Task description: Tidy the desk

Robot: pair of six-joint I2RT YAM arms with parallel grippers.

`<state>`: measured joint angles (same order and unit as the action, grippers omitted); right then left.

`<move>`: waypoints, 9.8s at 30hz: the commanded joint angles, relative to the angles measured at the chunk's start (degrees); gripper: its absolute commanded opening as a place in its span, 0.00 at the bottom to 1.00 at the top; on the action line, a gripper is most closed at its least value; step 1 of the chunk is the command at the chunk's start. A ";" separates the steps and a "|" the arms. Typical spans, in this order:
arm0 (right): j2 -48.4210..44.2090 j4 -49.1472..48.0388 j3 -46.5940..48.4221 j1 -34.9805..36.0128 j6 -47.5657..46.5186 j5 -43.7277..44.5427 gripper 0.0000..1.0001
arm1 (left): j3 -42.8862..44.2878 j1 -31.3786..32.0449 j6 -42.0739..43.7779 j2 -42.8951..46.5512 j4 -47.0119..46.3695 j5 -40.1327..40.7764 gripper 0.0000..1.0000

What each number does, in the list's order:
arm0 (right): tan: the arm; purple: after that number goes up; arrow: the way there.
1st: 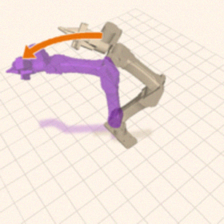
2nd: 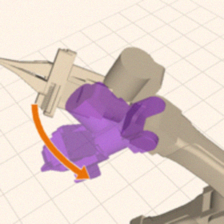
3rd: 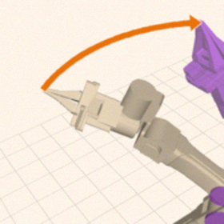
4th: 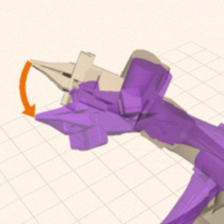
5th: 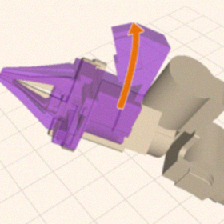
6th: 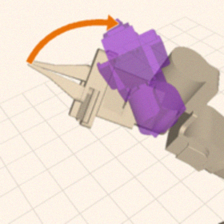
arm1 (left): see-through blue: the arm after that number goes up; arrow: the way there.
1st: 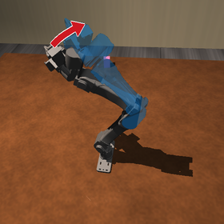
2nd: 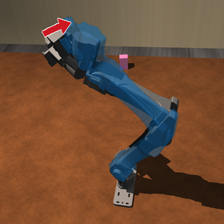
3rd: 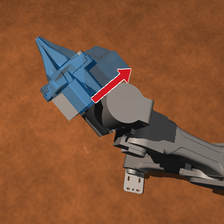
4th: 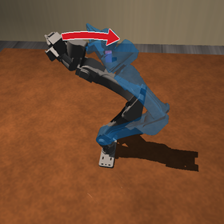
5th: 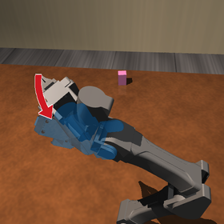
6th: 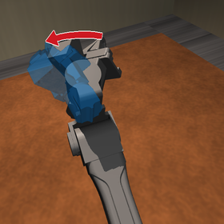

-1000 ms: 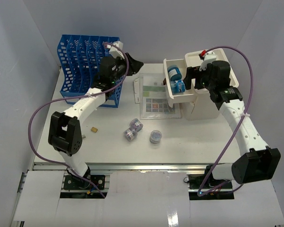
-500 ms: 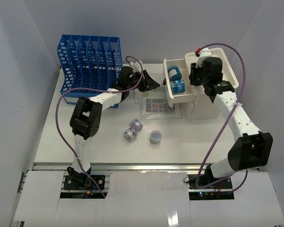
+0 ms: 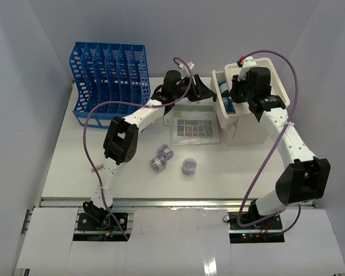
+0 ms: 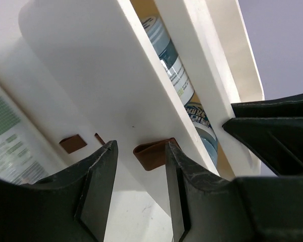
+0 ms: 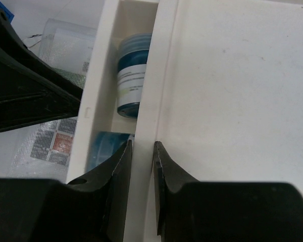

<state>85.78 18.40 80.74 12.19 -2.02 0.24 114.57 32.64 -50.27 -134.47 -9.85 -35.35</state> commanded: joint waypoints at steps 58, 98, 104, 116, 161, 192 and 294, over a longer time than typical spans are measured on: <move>0.88 1.84 0.89 1.61 -9.23 -17.40 0.19 | -8.40 5.33 52.95 -8.99 -36.22 -4.99 0.60; 1.39 1.44 -1.05 0.05 -9.50 -12.61 0.19 | -48.53 0.37 47.60 20.52 -48.82 -3.19 0.00; 1.56 1.70 -0.52 -0.15 -10.09 -13.75 0.32 | -52.95 -0.32 47.56 23.18 -47.30 -2.57 0.01; -8.73 3.08 0.76 0.34 -20.49 -17.74 0.90 | -50.30 -3.60 31.88 32.85 -39.84 6.76 0.98; 9.54 14.31 -15.60 34.80 -28.29 -13.00 0.99 | -92.44 -13.71 -2.40 116.77 37.46 20.72 0.94; -5.51 14.91 0.45 25.86 -29.63 -5.68 0.10 | -92.46 -12.65 -1.68 87.42 23.66 17.92 0.91; -36.23 10.53 -26.78 7.56 -30.67 -26.43 0.90 | 6.90 8.05 36.73 16.44 38.45 27.79 0.26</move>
<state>52.00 28.91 54.28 20.80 -30.92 -24.15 110.67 42.45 -20.16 -109.16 27.16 -1.04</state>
